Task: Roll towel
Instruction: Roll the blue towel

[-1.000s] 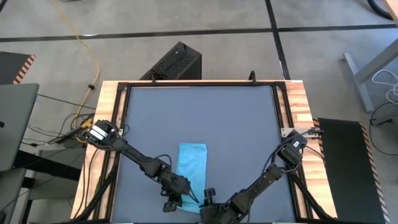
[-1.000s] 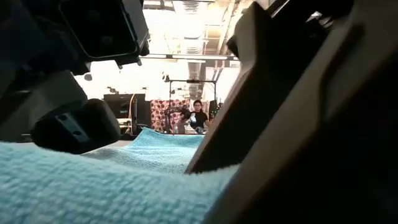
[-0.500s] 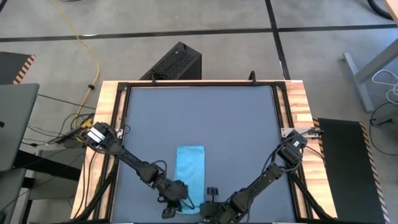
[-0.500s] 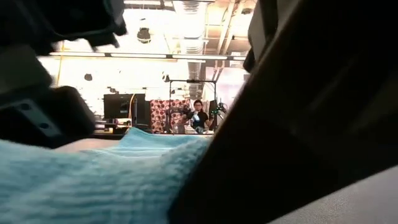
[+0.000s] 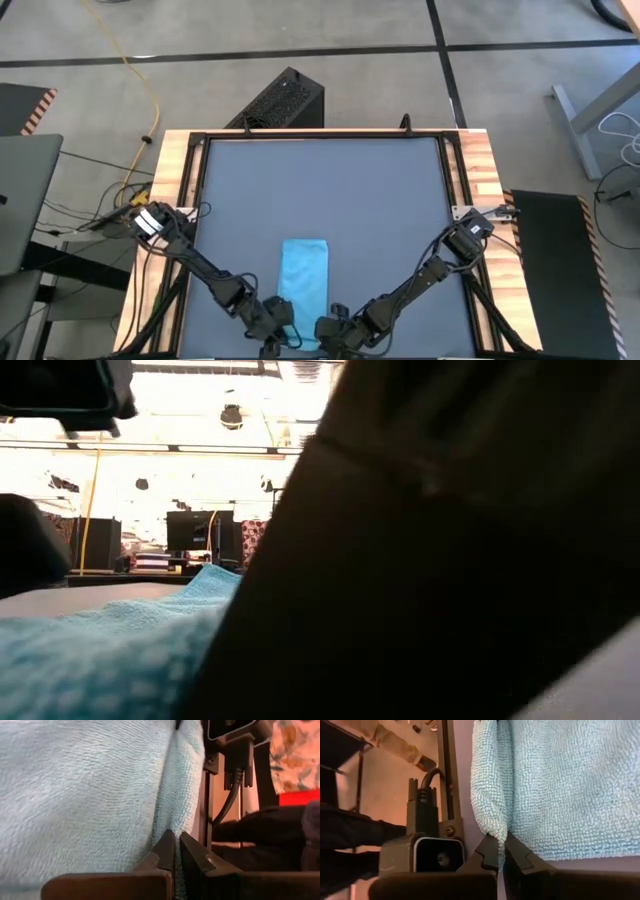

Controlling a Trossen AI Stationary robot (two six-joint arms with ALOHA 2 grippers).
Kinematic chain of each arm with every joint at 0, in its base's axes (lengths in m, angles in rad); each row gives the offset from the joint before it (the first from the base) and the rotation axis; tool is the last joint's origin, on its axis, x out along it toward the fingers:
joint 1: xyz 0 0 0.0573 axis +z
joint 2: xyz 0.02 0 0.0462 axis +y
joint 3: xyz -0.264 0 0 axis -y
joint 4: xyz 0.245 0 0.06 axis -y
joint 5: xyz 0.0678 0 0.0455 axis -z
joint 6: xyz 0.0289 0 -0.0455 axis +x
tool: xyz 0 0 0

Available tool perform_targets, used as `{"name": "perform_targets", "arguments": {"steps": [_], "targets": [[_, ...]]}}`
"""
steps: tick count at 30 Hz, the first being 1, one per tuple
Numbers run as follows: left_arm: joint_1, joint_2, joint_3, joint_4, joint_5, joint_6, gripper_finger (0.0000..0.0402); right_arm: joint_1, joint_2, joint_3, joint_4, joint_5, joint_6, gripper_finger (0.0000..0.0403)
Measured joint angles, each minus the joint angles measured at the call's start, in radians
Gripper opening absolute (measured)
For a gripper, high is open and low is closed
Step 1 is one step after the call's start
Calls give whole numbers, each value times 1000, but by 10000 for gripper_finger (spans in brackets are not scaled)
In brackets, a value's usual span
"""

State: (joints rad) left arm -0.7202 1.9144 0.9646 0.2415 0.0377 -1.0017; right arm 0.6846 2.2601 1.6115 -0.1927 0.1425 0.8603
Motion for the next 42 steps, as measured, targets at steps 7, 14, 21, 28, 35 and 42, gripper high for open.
{"name": "perform_targets", "arguments": {"steps": [7,14,21,28,35,42], "targets": [[-57,0,0,12,-121,-111,0,19,2,0,15,-8,119,20],[-83,0,0,-9,-156,-209,0,12,2,-34,77,-26,199,20],[-87,0,1,-105,-141,-262,0,-37,-2,-114,238,-140,383,20],[-80,-3,4,-175,-137,-320,2,-49,-3,-130,247,-192,521,20],[-38,-3,2,-174,-72,-290,42,-47,-2,-129,214,-215,632,20],[-10,-3,2,-177,37,-243,97,-49,0,-130,213,-222,658,20]]}}
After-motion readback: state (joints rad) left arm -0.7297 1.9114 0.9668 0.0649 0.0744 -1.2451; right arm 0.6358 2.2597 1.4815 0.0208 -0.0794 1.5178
